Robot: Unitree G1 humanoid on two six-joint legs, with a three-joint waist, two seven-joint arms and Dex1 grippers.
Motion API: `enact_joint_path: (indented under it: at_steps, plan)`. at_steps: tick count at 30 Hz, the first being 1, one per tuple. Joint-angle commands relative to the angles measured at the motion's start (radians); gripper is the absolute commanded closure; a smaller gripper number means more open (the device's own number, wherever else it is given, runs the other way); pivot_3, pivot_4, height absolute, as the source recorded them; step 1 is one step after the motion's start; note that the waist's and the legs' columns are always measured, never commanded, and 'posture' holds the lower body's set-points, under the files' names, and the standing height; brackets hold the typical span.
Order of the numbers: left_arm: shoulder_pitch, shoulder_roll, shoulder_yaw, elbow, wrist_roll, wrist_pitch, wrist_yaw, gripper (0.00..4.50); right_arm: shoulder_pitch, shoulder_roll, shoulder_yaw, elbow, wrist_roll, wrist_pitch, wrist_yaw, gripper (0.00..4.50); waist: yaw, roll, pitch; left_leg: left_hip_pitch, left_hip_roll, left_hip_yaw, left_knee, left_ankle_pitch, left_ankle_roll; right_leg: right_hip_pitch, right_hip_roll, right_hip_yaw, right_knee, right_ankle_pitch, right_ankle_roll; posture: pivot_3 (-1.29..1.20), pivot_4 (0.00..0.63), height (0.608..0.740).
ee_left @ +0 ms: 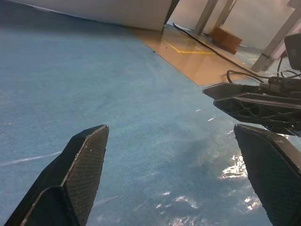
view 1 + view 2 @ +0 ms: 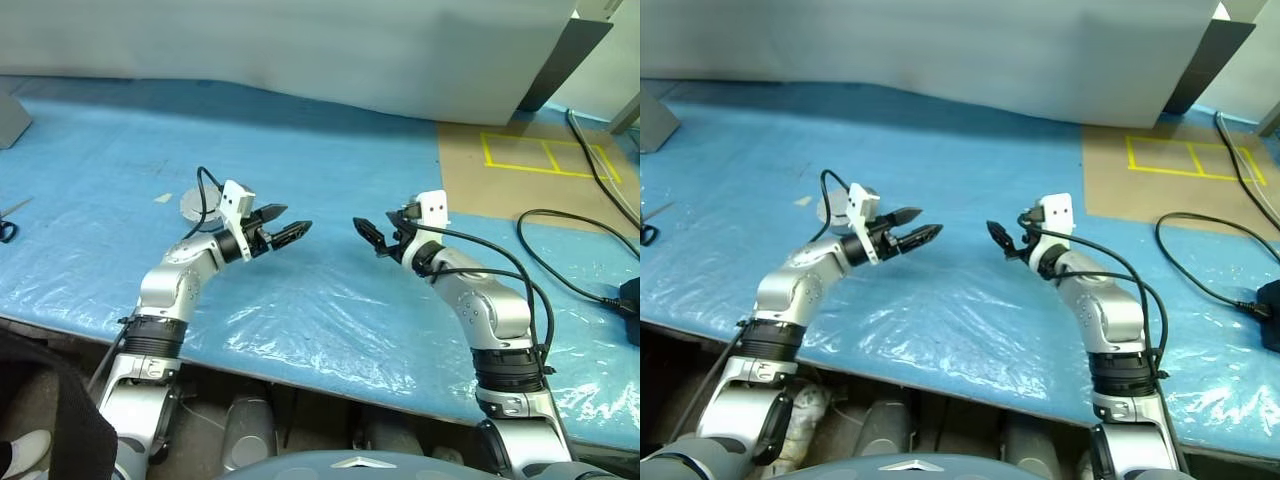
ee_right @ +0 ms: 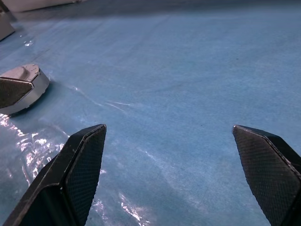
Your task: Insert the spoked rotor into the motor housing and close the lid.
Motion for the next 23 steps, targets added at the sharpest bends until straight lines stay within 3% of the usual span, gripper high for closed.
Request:
enact_joint_path:
  at_steps: [1, 23]
  plan:
    - [-0.019, -0.008, 0.002, -0.014, 0.017, -0.035, 0.003, 0.02, -0.008, -0.011, -0.019, -0.019, -0.005, -0.017, 0.0, 0.0, 0.0, 0.0, 0.0, 0.0, 0.0, 0.0, 0.0, 0.0, 0.0, 0.0, 0.0, 0.0, 0.0, 0.0, 0.0, 0.0, 0.15, 0.74]
    - [-0.06, -0.012, 0.022, 0.016, 0.025, -0.034, -0.005, 0.02, -0.004, 0.038, -0.019, -0.028, -0.006, -0.032, -0.012, 0.0, 0.0, 0.0, 0.0, 0.0, 0.0, 0.0, 0.0, 0.0, 0.0, 0.0, 0.0, 0.0, 0.0, 0.0, 0.0, 0.0, 0.15, 0.74]
